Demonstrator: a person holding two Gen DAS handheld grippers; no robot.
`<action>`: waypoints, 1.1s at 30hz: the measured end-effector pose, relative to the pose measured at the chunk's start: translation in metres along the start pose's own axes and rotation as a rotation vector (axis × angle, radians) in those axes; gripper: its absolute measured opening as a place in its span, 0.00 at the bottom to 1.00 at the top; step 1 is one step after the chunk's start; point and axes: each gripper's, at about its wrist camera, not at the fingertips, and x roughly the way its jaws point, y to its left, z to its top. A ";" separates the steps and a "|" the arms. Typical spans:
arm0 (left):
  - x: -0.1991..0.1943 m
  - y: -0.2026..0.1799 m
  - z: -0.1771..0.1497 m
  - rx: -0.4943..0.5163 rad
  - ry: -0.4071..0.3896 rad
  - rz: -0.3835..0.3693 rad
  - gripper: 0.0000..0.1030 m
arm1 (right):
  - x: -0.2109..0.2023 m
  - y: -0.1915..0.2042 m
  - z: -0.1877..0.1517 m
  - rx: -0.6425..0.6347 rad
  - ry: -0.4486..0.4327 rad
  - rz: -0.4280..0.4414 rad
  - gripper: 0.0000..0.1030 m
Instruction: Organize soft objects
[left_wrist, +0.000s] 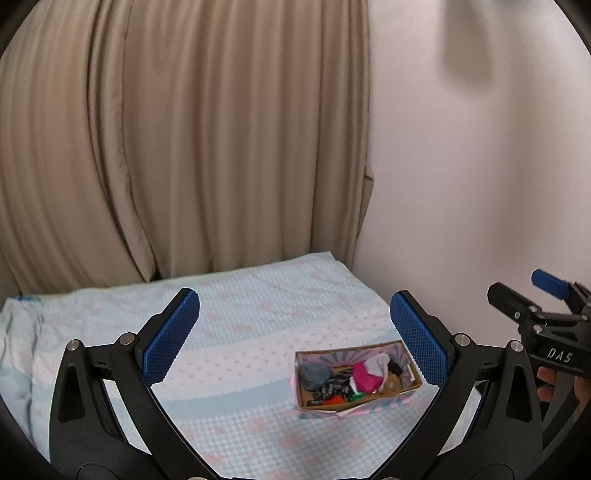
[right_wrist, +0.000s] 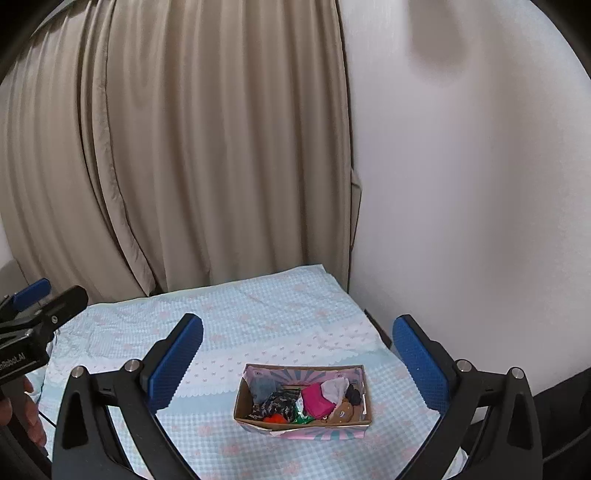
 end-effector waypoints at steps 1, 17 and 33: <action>-0.003 -0.002 -0.001 0.009 -0.005 0.005 1.00 | -0.004 0.001 -0.001 0.002 -0.007 -0.003 0.99; -0.023 -0.008 -0.006 0.021 -0.019 -0.017 1.00 | -0.029 0.001 -0.004 0.003 -0.039 -0.037 0.99; -0.030 -0.009 -0.009 0.029 -0.022 -0.005 1.00 | -0.026 0.001 -0.004 0.002 -0.054 -0.042 0.99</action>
